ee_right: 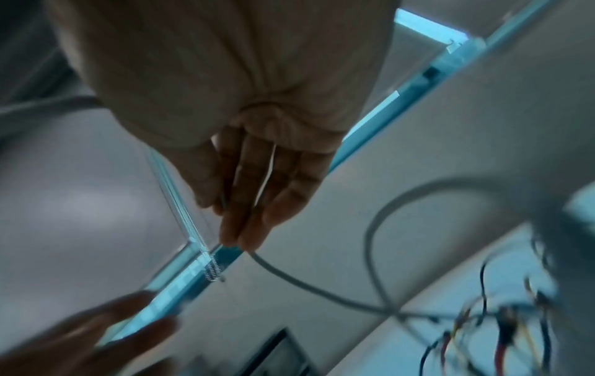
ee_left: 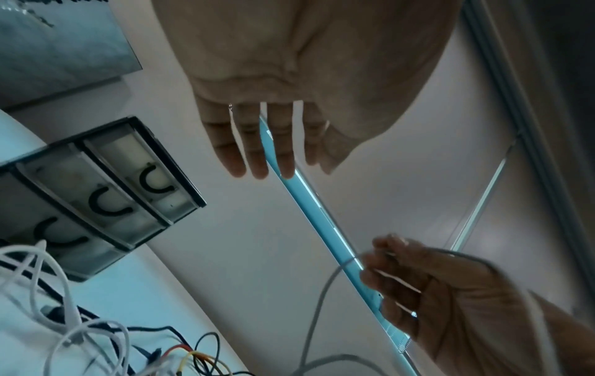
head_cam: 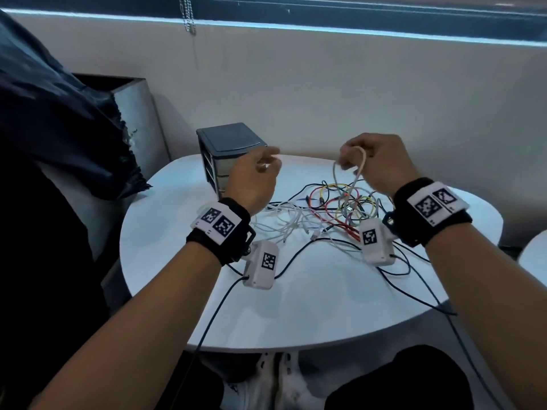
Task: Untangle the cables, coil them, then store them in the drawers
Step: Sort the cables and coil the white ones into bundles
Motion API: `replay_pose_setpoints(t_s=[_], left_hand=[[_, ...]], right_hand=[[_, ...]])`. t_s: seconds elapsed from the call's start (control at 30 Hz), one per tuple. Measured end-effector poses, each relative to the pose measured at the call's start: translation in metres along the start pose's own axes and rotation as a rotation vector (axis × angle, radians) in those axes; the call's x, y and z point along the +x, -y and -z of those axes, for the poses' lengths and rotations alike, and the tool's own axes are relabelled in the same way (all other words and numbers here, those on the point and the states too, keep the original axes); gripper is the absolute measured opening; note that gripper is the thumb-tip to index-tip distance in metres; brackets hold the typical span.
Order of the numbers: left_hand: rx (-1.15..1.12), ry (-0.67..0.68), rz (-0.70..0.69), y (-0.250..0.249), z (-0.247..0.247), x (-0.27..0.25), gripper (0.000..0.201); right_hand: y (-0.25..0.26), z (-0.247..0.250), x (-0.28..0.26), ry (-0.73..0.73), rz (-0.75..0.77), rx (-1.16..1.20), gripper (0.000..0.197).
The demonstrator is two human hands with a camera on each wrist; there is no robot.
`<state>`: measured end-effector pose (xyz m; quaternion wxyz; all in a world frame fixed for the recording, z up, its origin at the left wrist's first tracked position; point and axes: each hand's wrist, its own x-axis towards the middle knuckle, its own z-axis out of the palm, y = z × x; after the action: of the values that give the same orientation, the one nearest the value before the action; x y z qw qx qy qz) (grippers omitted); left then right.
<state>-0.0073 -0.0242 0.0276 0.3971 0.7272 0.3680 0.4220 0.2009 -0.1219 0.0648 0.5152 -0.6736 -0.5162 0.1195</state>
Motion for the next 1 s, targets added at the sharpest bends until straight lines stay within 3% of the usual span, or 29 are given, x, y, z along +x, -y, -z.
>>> replay_pose_setpoints(t_s=[0.1,0.23,0.43,0.5,0.63,0.7,0.8,0.87,1.0], left_hand=[[-0.036,0.193,0.028,-0.001,-0.011,-0.005,0.049],[-0.101,0.328,0.038,0.001,-0.029,-0.011,0.057],[-0.074,0.308,0.017,0.01,-0.039,0.0,0.021],[-0.109,0.303,0.066,0.016,-0.037,0.003,0.021],[-0.14,0.126,0.082,0.008,-0.033,0.014,0.021],[-0.247,0.024,0.046,-0.003,-0.031,0.026,0.018],[-0.356,-0.085,-0.007,-0.019,-0.024,0.048,0.017],[-0.395,-0.125,-0.018,-0.024,-0.016,0.058,0.018],[-0.497,-0.19,0.036,-0.026,0.012,0.072,0.02]], right_hand=[[0.005,-0.018,-0.017,0.07,0.021,0.197,0.008],[0.012,-0.025,-0.024,0.087,0.029,0.326,0.005],[0.027,-0.016,-0.027,0.129,0.034,0.43,0.003],[0.029,-0.009,-0.028,0.123,0.041,0.457,0.002],[0.022,-0.007,-0.034,0.223,0.038,0.405,0.012],[0.017,-0.013,-0.039,0.289,-0.066,0.431,0.027],[0.013,-0.017,-0.048,0.413,-0.295,0.664,0.033],[0.012,-0.018,-0.057,0.525,-0.334,0.789,0.041],[0.005,-0.023,-0.066,0.646,-0.292,0.601,0.048]])
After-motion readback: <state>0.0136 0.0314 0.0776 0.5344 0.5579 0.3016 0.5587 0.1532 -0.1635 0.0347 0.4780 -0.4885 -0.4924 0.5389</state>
